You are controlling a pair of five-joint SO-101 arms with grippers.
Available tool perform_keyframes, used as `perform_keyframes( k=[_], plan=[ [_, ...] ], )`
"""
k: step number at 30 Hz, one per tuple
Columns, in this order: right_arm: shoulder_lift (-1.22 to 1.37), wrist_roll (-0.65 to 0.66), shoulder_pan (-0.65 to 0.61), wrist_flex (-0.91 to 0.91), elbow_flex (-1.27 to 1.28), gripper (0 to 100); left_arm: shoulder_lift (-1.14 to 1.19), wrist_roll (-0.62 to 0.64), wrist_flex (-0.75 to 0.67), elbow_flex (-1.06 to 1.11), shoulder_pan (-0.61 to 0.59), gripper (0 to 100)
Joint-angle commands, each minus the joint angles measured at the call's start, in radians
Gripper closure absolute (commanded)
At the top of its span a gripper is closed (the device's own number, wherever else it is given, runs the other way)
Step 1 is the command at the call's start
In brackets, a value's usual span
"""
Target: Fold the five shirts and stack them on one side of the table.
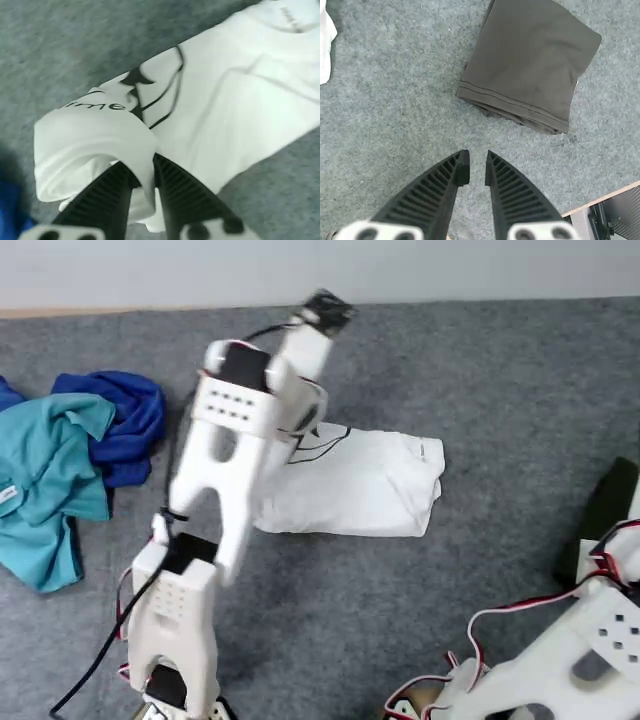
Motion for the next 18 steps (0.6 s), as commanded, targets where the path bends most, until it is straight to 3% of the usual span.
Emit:
perform_keyframes(
  k=[1,12,18],
  plan=[
    [-0.027,0.012,0.008,0.036,-0.005,93.6,-0.068,0.029,0.021,-0.007,0.078,100],
    [-0.027,0.012,0.008,0.038,-0.003,93.7,-0.057,0.075,-0.094,-0.004,0.235,100],
    [-0.027,0.012,0.008,0.038,-0.003,93.7,0.028,0.078,-0.086,-0.047,0.287,100]
  ],
)
